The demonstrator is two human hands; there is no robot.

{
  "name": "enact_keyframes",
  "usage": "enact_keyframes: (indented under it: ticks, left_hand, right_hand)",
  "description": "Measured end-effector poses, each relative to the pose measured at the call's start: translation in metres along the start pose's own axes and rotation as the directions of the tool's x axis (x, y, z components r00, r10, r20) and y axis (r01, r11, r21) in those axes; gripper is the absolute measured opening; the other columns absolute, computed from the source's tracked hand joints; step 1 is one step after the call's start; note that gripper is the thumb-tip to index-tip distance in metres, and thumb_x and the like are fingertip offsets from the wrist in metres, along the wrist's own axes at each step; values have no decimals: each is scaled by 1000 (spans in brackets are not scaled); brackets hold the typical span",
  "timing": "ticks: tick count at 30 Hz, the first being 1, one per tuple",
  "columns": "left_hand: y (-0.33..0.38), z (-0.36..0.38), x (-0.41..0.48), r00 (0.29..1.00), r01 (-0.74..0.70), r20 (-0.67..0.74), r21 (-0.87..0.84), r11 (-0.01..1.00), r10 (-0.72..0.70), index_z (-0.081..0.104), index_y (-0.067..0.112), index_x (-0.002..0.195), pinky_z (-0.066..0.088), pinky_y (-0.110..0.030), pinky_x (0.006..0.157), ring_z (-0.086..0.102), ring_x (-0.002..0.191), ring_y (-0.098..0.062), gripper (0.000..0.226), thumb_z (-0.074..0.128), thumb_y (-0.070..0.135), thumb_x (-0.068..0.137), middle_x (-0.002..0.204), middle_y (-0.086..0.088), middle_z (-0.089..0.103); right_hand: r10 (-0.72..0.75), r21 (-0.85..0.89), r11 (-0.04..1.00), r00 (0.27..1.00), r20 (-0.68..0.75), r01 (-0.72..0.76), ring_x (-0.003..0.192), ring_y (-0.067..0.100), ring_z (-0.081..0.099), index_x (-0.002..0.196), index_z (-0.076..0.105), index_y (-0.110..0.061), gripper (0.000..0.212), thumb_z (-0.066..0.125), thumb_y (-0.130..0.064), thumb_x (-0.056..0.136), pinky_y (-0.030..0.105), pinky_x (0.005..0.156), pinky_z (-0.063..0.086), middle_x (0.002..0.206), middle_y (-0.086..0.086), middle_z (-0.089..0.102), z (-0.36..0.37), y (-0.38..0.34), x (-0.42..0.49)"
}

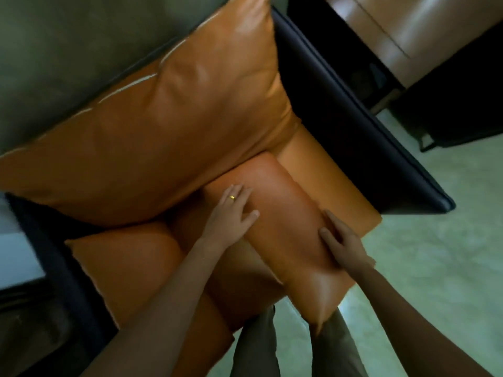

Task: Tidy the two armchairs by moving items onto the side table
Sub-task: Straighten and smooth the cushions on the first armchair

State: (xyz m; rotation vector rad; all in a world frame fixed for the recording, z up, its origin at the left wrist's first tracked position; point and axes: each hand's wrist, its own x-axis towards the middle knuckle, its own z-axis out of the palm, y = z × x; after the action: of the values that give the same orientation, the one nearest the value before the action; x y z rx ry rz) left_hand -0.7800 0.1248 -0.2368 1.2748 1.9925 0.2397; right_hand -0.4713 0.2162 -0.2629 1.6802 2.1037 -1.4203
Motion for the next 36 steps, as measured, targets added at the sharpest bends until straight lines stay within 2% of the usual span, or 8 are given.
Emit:
enact_keyframes:
  ticks: [3, 8, 13, 18, 23, 28, 31, 36]
  left_hand:
    - [2, -3, 29, 1000, -2, 7, 69, 998, 2, 27, 30, 156, 25, -49, 119, 3, 156, -19, 66, 48, 55, 99, 168, 3, 14]
    - [6, -8, 66, 998, -25, 63, 109, 994, 18, 31, 19, 157, 17, -46, 122, 9, 154, -32, 78, 57, 57, 94, 168, -8, 17]
    - [2, -22, 98, 994, 5, 109, 149, 989, -21, 32, 19, 156, 18, -46, 119, 20, 144, -39, 96, 49, 73, 79, 161, -13, 25]
    - [0, -29, 127, 963, 93, 228, 216, 972, -142, 15, 30, 161, 13, -53, 120, 10, 149, -42, 111, 44, 83, 67, 165, -12, 12]
    - [2, -26, 150, 943, 131, 274, 222, 966, -191, 9, 32, 161, 15, -56, 120, 13, 150, -42, 101, 52, 80, 82, 165, -13, 14]
    - [-5, -33, 162, 914, 176, 363, 40, 984, -178, 14, 37, 159, 29, -47, 119, 30, 148, -31, 113, 65, 82, 68, 165, -5, 23]
    - [-10, -34, 169, 904, 190, 384, 28, 981, -186, 15, 46, 157, 32, -46, 116, 34, 145, -30, 116, 63, 89, 60, 163, -1, 27]
    - [-14, -28, 181, 906, 195, 380, 12, 981, -185, 14, 50, 155, 30, -42, 115, 32, 147, -28, 121, 61, 94, 53, 165, 2, 25]
  right_hand:
    - [139, 77, 989, 982, -126, -130, 141, 23, 43, 151, 38, -44, 58, 50, -61, 97, 59, 118, 29, 155, -5, 46, 5, 13, -21]
    - [286, 221, 947, 924, -255, -232, 146, 28, 34, 142, 53, -43, 50, 55, -61, 95, 60, 118, 26, 157, 2, 42, 16, 32, -53]
    - [526, 628, 734, 801, -286, -257, 145, 27, 35, 123, 57, -62, 33, 63, -52, 93, 43, 113, 35, 162, -4, 28, 36, 39, -71]
    - [613, 827, 529, 760, -216, -192, 127, 20, 54, 115, 59, -69, 45, 71, -68, 72, 50, 110, 46, 142, -12, 47, 42, 44, -67]
    - [629, 875, 438, 766, -134, -207, 126, 23, 56, 111, 57, -74, 48, 73, -71, 66, 50, 109, 47, 146, -8, 52, 39, 44, -65]
    - [632, 875, 425, 768, -104, -232, 129, 25, 54, 114, 51, -77, 45, 71, -67, 75, 52, 110, 46, 151, -6, 47, 35, 41, -63]
    - [640, 873, 431, 760, -118, -227, 130, 25, 53, 131, 49, -67, 49, 68, -60, 86, 52, 111, 45, 153, -5, 45, 40, 44, -57]
    - [638, 875, 440, 755, -148, -201, 128, 22, 54, 136, 48, -61, 51, 66, -57, 89, 50, 110, 46, 151, -5, 46, 45, 50, -52]
